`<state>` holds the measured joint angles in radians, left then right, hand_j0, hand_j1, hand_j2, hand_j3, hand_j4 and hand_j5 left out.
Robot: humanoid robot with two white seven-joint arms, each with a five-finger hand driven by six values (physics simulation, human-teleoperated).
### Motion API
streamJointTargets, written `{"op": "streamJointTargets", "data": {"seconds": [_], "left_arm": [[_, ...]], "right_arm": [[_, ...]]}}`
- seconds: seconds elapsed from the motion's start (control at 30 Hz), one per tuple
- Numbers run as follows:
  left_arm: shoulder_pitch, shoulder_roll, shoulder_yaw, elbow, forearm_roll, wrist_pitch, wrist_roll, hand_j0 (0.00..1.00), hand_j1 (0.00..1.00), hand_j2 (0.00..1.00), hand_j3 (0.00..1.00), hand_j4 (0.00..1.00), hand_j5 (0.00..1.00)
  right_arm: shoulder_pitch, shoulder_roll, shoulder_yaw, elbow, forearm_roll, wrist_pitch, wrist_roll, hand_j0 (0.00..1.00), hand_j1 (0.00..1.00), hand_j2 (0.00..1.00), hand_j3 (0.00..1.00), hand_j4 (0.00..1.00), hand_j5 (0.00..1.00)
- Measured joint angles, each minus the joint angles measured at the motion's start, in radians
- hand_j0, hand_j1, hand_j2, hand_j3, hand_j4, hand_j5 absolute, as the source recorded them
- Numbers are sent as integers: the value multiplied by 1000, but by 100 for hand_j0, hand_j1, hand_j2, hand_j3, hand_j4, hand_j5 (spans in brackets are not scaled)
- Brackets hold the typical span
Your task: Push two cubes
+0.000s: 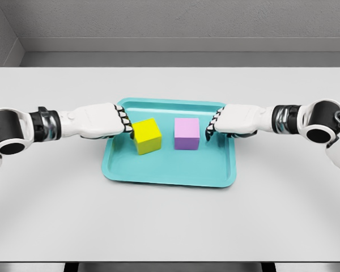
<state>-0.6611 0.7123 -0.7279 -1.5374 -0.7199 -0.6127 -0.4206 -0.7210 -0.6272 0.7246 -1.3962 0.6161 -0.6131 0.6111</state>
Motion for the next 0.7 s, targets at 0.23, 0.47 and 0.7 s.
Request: {"op": "streamJointTargets", "data": {"seconds": [0.23, 0.47, 0.7], "left_arm": [[-2, -16, 0, -3, 3, 0, -4, 66, 66, 66, 66, 66, 66], [-6, -20, 0, 0, 2, 0, -5, 66, 66, 66, 66, 66, 66], [-15, -31, 2, 5, 2, 0, -6, 67, 67, 67, 67, 67, 67]], "right_arm": [[-12, 29, 0, 34, 13, 0, 0, 64, 64, 64, 64, 64, 64], [-32, 73, -1, 71, 20, 3, 0, 64, 64, 64, 64, 64, 64], [-49, 117, 1, 104, 43, 0, 0, 64, 64, 64, 64, 64, 64]]}}
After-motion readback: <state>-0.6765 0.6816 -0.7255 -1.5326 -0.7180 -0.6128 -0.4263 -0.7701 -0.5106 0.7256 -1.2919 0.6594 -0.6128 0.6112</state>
